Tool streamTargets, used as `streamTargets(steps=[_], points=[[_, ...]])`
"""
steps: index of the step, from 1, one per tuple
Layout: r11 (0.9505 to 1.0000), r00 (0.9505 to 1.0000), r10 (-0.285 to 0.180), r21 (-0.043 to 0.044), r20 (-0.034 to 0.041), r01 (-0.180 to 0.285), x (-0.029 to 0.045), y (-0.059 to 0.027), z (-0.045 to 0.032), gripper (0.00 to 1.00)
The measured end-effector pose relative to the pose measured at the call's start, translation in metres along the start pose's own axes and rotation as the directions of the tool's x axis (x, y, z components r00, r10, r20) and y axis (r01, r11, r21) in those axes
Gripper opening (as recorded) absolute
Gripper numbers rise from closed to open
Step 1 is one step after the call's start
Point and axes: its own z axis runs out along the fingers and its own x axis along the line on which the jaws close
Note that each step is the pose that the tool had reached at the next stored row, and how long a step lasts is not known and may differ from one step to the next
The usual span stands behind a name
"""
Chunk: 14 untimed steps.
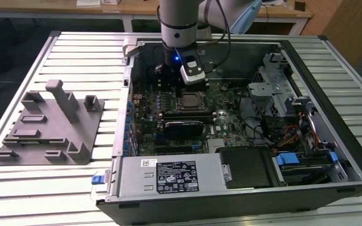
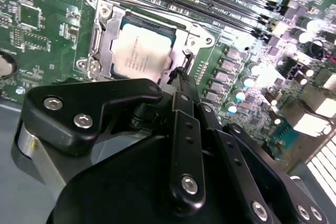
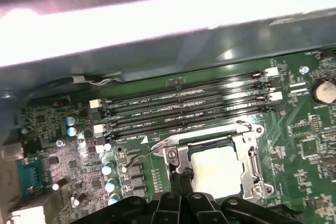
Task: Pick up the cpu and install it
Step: 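Close the cpu cover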
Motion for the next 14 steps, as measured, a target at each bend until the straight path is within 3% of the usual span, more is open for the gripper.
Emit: streamTargets(steps=[7, 14], points=[[1.0, 1.0, 0.0, 0.0, 0.0, 0.0, -0.0005, 0.0001, -0.0024, 0.11], [1.0, 1.0, 0.0, -0.0001, 0.0, 0.0, -0.0145, 0.0029, -0.0018, 0.11]])
